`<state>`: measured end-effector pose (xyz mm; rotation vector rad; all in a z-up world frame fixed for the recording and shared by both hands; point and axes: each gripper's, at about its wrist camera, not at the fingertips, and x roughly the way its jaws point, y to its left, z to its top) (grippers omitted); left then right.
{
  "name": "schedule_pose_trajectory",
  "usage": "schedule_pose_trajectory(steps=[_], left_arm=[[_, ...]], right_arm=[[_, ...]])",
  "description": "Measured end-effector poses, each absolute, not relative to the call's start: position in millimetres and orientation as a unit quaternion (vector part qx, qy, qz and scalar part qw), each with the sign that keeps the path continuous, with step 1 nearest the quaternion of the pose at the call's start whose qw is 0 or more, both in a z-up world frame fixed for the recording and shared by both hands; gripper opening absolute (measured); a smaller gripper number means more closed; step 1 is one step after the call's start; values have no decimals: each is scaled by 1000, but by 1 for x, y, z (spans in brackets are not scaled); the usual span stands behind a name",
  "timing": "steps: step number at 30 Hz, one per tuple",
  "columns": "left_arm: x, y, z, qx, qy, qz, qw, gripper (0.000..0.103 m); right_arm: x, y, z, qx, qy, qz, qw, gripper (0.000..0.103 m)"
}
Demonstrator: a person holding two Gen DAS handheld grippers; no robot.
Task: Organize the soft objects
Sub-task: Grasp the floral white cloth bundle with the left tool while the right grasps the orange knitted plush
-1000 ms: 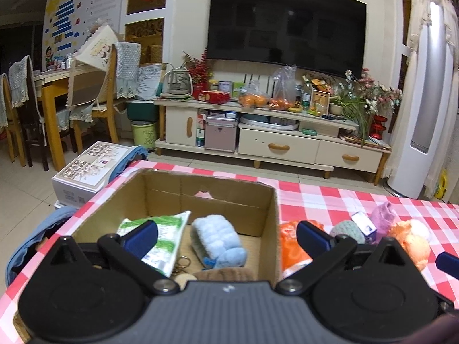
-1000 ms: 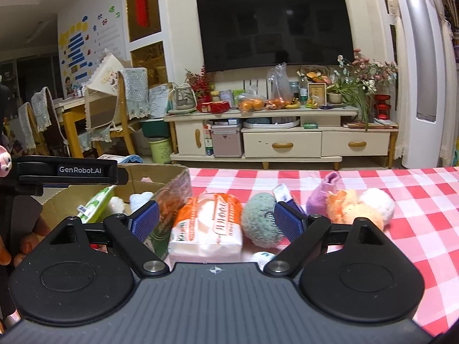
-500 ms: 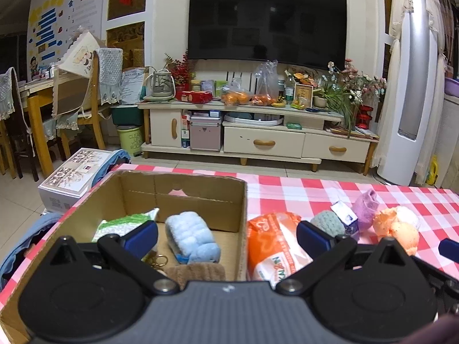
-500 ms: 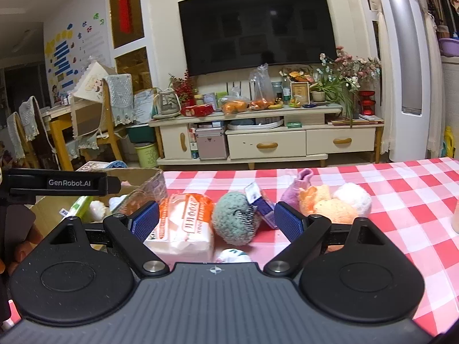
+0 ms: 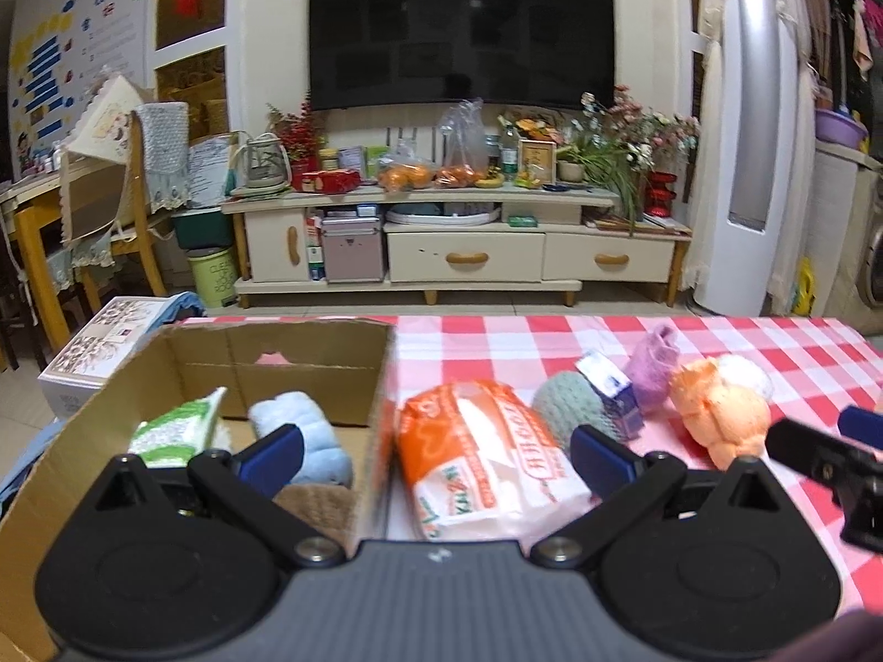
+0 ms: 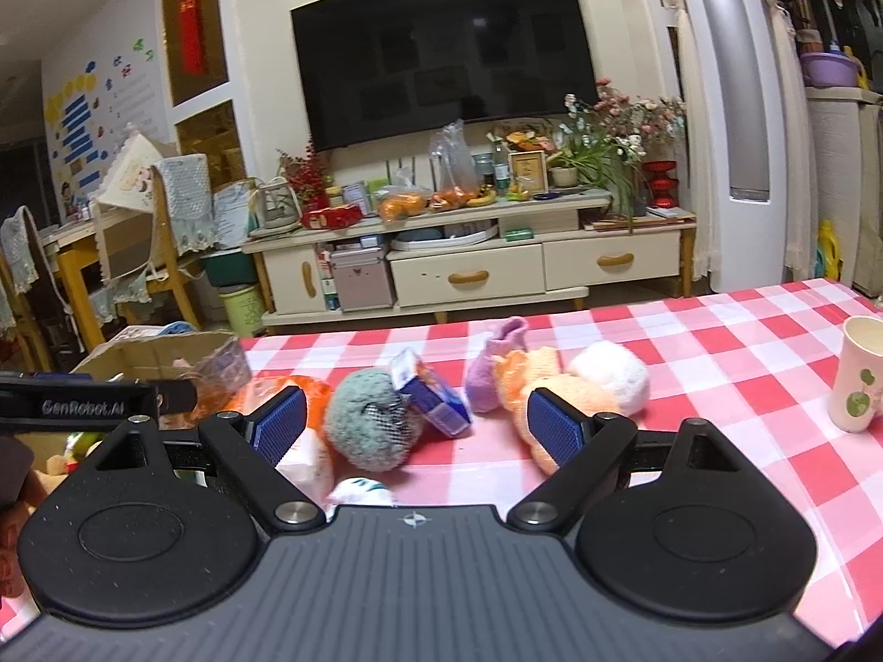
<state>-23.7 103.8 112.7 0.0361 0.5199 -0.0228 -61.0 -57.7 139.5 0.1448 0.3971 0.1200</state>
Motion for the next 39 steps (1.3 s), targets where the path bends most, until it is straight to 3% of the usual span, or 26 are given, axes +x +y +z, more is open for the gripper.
schedule_pose_trajectory(steps=[21, 39], left_arm=[[-31, 41, 84, 47, 299, -73, 950, 102], [-9, 2, 38, 41, 364, -74, 928, 102]], right_arm=[[-62, -76, 121, 91, 214, -11, 972, 103], [1, -94, 85, 111, 268, 8, 957, 103]])
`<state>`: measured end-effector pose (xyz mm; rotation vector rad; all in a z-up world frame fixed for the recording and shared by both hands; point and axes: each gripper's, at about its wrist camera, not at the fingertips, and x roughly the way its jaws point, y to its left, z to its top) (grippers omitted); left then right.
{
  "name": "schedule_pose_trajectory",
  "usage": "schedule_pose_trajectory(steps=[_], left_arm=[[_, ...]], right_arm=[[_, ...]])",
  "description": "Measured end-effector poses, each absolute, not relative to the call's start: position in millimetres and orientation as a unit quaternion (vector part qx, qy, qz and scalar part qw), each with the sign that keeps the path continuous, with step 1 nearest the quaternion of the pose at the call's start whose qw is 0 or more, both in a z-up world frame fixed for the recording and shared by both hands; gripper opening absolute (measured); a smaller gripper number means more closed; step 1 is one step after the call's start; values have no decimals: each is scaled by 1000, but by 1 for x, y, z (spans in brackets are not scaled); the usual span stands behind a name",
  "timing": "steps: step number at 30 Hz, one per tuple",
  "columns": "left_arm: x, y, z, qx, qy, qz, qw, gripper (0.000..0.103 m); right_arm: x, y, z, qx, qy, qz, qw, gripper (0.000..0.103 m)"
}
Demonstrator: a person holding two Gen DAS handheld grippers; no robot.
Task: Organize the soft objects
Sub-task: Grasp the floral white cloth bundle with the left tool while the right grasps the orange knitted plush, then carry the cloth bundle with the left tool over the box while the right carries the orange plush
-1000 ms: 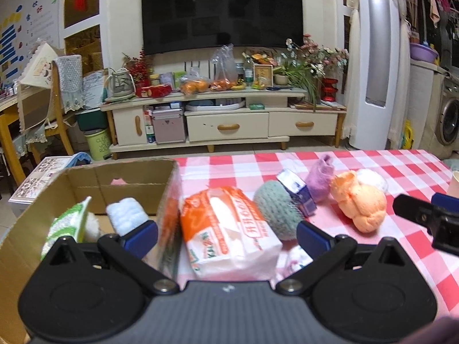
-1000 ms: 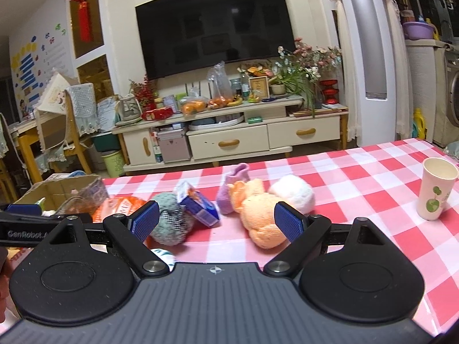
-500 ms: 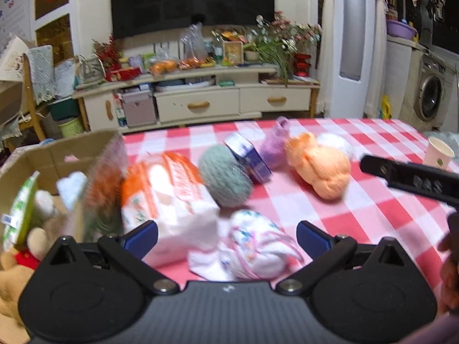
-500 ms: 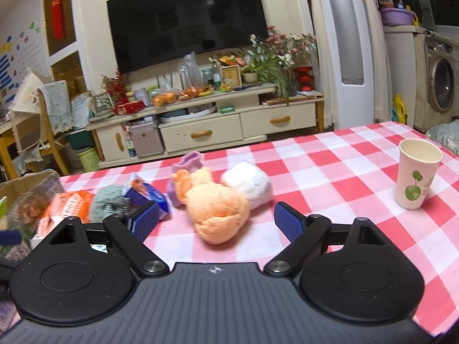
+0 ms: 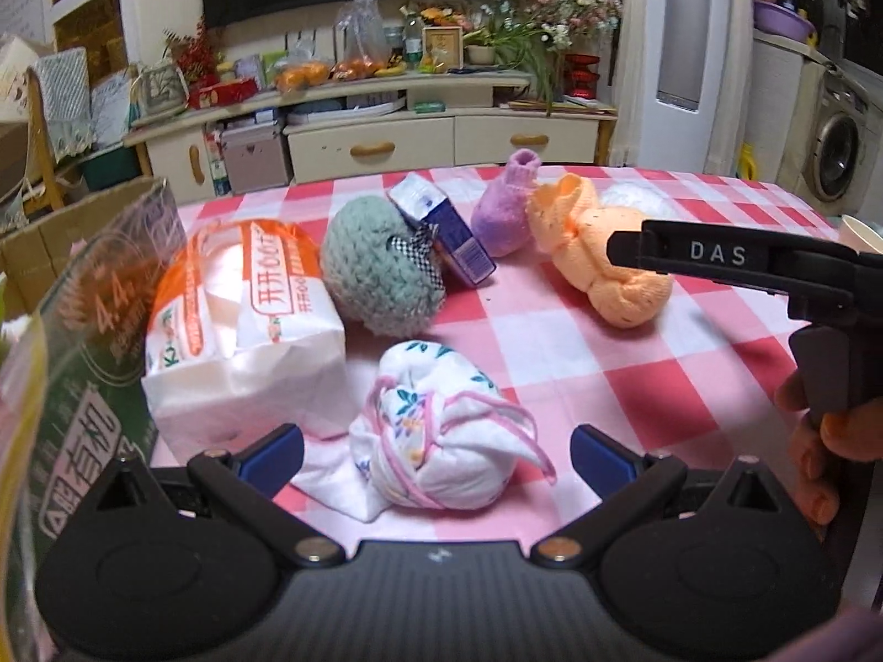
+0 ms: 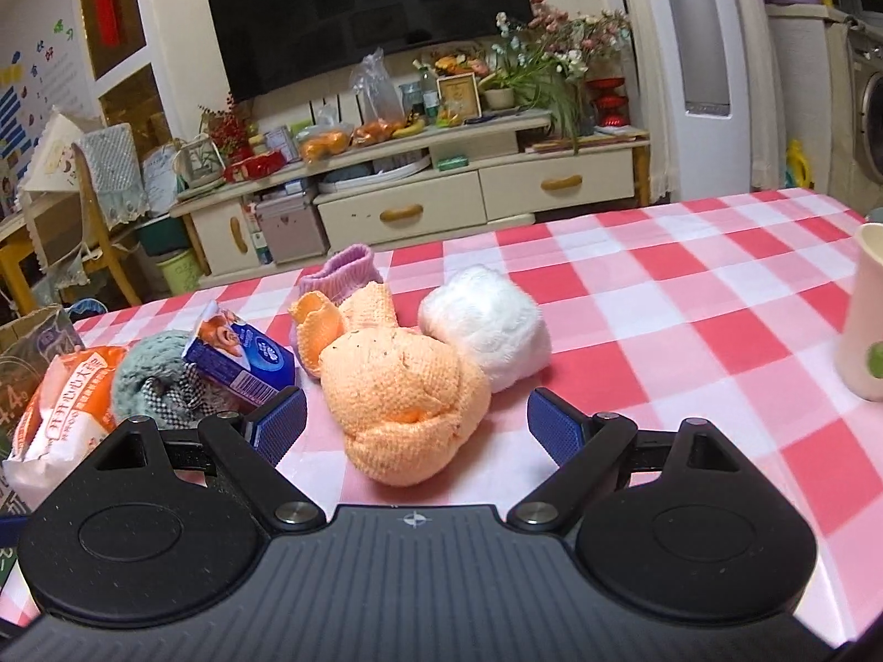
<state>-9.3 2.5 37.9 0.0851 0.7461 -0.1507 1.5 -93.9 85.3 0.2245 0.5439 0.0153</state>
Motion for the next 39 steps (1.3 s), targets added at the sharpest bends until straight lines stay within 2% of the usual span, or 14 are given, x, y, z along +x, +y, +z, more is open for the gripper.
schedule_pose_trajectory(steps=[14, 22, 26, 30, 39], left_arm=[[19, -1, 24, 2, 397, -53, 916, 93], [26, -1, 22, 2, 399, -58, 915, 82], [26, 1, 24, 3, 395, -60, 917, 72], [26, 5, 26, -4, 395, -69, 916, 62], [19, 10, 30, -12, 392, -78, 916, 60]], right_arm=[[38, -98, 73, 123, 292, 29, 948, 103], [50, -97, 65, 126, 304, 26, 944, 103], [50, -94, 66, 118, 298, 28, 947, 103], [47, -94, 65, 108, 295, 29, 949, 94], [38, -98, 68, 87, 289, 33, 953, 89]])
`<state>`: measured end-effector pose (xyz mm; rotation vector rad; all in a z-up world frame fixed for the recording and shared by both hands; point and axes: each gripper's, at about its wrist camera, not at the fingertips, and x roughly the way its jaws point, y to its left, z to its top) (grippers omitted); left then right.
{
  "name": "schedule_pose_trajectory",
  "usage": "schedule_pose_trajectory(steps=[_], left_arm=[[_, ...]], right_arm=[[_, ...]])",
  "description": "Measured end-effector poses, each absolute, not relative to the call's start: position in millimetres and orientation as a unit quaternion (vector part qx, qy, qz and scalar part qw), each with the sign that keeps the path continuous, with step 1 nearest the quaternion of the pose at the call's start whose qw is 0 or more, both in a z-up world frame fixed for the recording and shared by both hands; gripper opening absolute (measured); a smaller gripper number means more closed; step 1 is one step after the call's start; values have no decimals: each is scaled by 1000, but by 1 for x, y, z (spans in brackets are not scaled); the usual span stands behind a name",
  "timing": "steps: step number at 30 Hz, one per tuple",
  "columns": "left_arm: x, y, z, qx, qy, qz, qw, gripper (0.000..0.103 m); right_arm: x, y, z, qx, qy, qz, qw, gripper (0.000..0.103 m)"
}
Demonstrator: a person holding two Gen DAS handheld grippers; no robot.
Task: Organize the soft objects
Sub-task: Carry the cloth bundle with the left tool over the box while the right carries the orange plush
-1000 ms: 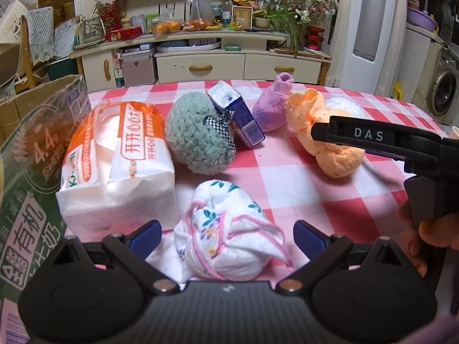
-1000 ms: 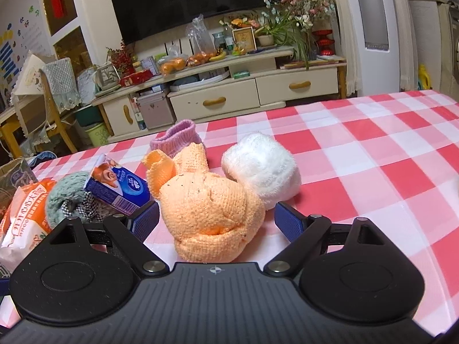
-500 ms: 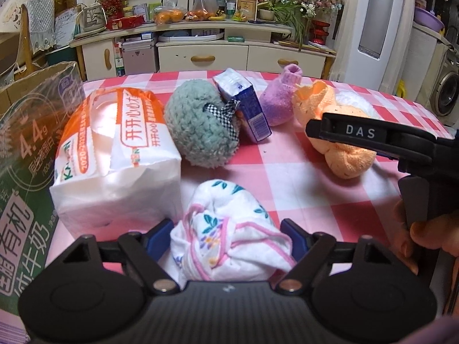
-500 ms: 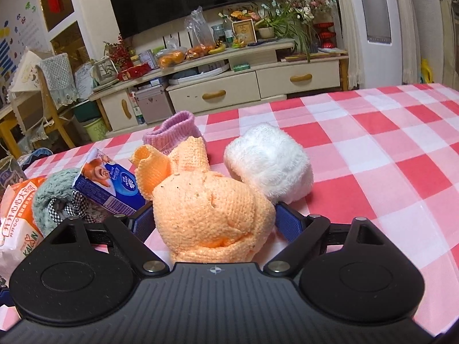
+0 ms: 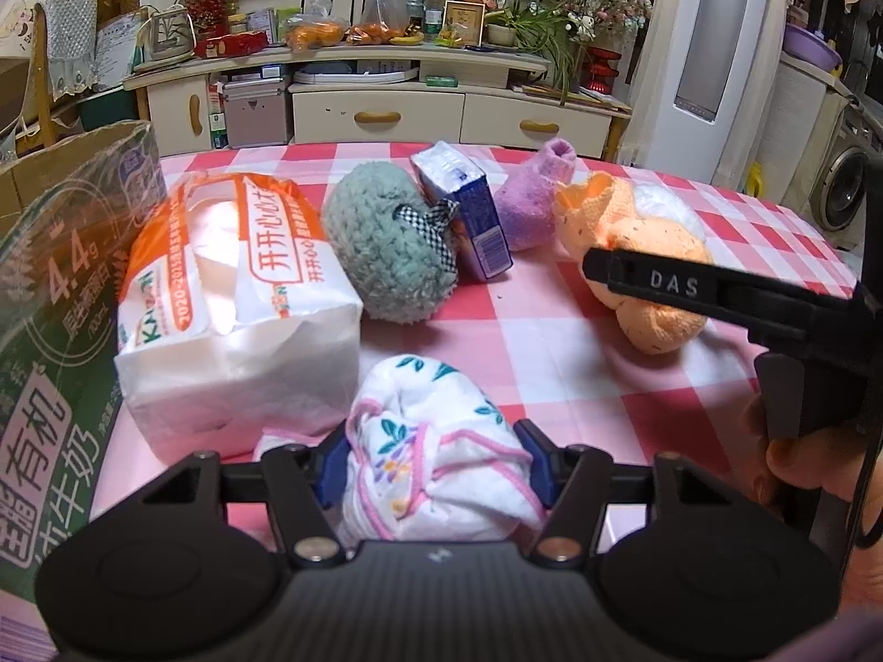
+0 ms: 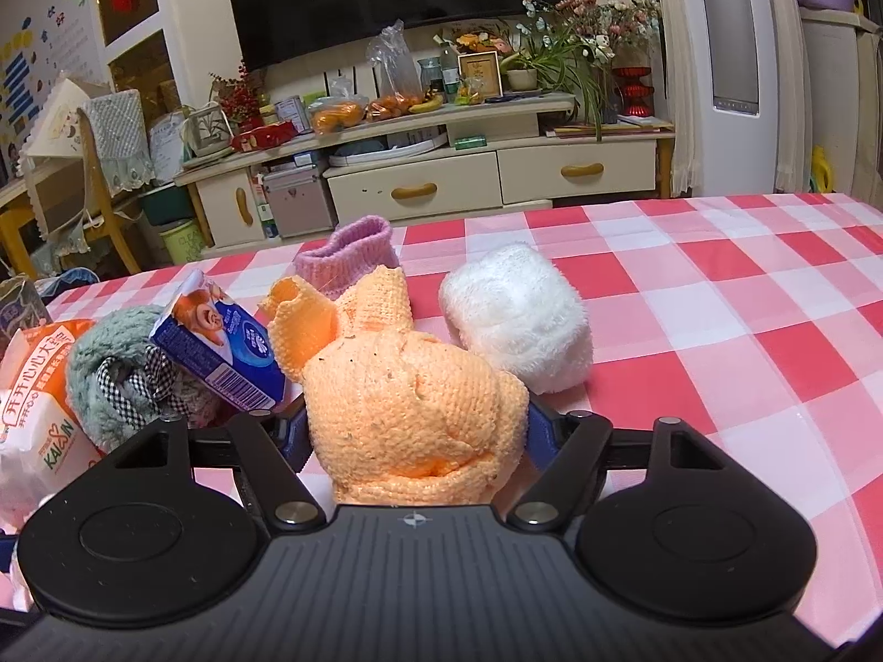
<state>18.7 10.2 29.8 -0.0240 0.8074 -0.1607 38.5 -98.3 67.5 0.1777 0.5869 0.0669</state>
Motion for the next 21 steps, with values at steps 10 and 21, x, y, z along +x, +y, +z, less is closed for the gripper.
schedule_pose_trajectory(steps=[10, 21], left_arm=[[5, 20, 51, -20, 358, -95, 928, 60], [-11, 39, 79, -34, 314, -101, 944, 60]], right_arm=[[13, -97, 70, 66, 276, 28, 958, 87], [-12, -96, 72, 63, 278, 18, 958, 87]])
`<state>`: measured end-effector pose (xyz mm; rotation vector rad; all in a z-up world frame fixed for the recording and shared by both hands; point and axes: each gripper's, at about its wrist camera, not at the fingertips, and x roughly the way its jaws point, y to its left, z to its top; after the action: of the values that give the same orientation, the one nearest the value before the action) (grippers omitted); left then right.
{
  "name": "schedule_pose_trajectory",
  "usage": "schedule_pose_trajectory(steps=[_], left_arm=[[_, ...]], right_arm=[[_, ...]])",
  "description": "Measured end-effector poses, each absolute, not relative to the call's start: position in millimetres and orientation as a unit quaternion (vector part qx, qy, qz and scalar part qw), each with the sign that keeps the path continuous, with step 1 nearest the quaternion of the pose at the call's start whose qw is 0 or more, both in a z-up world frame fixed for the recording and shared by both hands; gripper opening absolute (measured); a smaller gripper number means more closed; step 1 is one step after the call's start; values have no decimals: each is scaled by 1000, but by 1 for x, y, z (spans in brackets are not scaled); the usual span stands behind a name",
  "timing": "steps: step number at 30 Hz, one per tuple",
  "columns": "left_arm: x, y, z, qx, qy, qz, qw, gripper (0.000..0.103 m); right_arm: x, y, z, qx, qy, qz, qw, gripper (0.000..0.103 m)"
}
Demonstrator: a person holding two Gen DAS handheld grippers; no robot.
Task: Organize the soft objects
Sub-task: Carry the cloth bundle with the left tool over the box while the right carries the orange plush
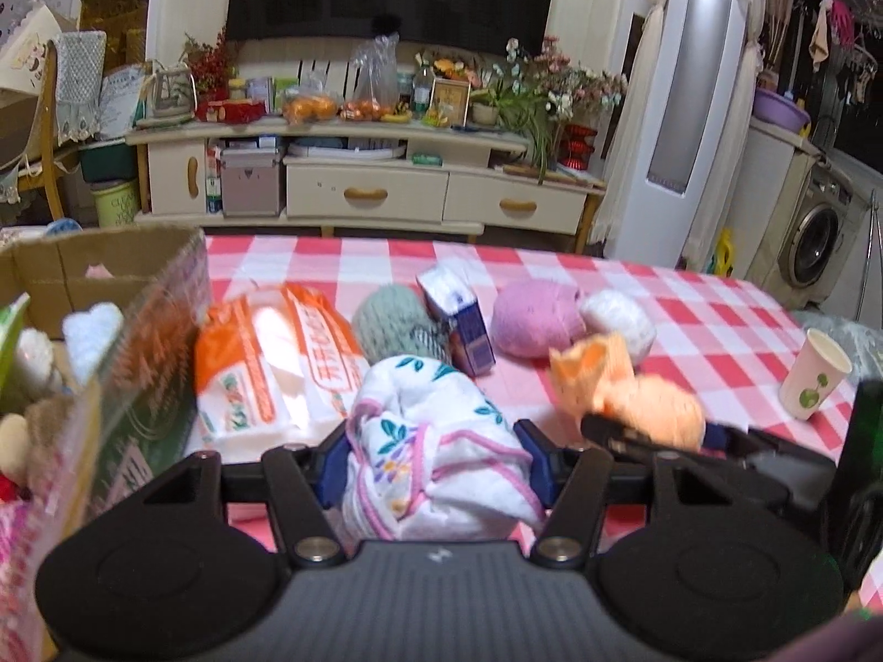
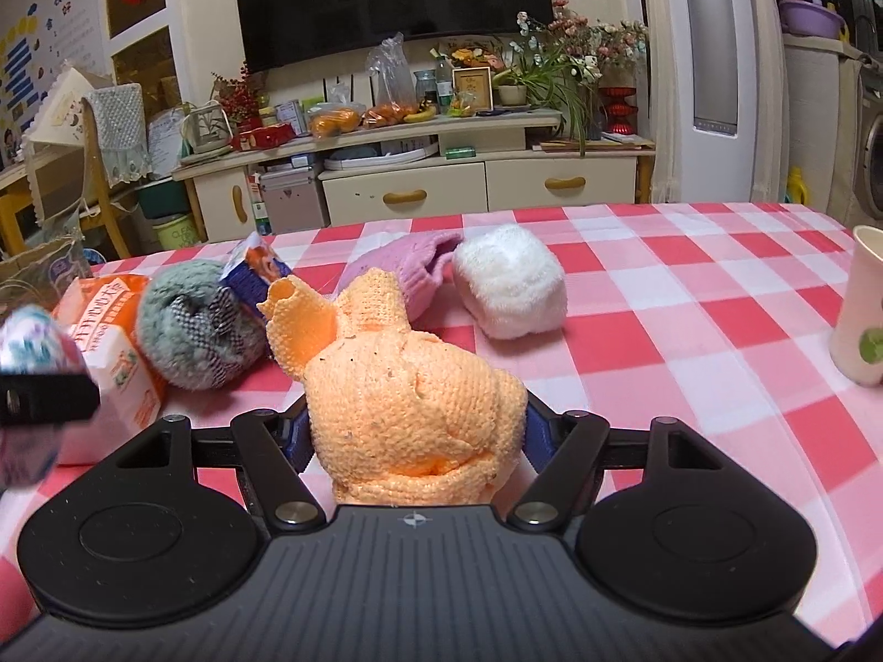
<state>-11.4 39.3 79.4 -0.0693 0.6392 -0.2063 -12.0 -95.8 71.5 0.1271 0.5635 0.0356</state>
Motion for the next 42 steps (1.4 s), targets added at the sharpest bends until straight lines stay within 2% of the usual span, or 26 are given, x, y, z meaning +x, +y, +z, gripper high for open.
schedule_pose_trajectory(steps=[21, 42], left_arm=[[-24, 97, 121, -63, 248, -64, 965, 60], [-29, 160, 145, -82, 210, -2, 974, 60]], right_arm=[[-34, -84, 96, 68, 262, 22, 962, 87], [-19, -30, 142, 48, 223, 97, 969, 87]])
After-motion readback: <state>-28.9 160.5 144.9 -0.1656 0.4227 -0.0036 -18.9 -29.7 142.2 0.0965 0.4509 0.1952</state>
